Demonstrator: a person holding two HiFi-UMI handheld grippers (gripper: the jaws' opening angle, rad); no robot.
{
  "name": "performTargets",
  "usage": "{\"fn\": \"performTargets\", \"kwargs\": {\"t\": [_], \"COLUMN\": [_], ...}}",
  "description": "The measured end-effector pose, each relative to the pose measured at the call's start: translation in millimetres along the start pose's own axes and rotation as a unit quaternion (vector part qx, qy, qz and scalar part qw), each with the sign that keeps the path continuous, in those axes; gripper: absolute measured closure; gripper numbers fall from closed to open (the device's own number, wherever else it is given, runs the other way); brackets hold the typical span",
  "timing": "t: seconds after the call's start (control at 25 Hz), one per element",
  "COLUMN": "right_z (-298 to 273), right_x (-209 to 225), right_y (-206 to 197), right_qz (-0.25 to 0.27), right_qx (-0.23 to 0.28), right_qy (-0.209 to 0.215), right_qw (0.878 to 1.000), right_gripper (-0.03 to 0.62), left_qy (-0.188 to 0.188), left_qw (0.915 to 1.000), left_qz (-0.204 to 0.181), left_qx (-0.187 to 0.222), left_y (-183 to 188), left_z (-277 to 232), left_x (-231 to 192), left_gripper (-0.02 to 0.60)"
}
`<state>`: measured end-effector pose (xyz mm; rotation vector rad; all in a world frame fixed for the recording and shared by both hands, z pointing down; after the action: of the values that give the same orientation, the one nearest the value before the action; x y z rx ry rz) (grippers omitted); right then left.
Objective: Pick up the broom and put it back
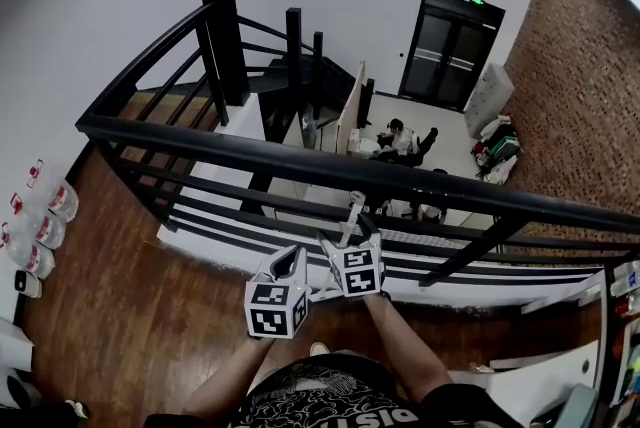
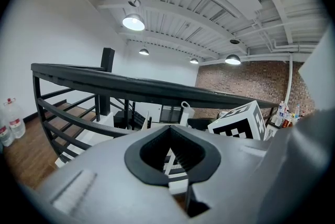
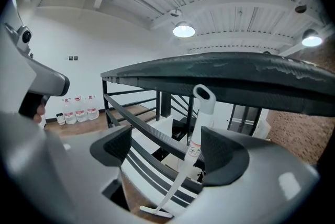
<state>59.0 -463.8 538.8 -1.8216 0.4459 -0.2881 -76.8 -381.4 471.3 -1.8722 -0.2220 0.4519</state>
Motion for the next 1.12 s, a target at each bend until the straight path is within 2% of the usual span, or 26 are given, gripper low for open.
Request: {"fn": "performTargets", "kwargs": {"t": [0.56,1.12], "right_z": [22.2,92.8], "right_x": [-23.0,-65.3], "right_y": [5.3,28.4], "right_qz": [0.006,0.004], "right_qx": [0.015,0.052], "right_qy": [-0.001,-0.009], "right_qw": [1.0,0.999], "right_gripper": [0.198,0.211], "left_qy": [-0.002,-0.01], "left_qw": [1.0,0.9996], "left_qz": [0.002,0.008], "left_qx": [0.007,0.023], "left_y": [-3.8,-6.7], "left_z": [26.9,79.0], "left_x": [0.8,17.4], "left_gripper": [0.577,0.577]}}
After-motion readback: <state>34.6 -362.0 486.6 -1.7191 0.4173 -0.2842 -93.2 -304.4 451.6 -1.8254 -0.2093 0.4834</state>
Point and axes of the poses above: the fingertips, and each gripper's own axes: z backward along the fingers, x to its right, y out of its top, the point moved 7 cm from there along z, backward along the fingers, and after that the axes turned 6 degrees about x, right-handed, at the moved point
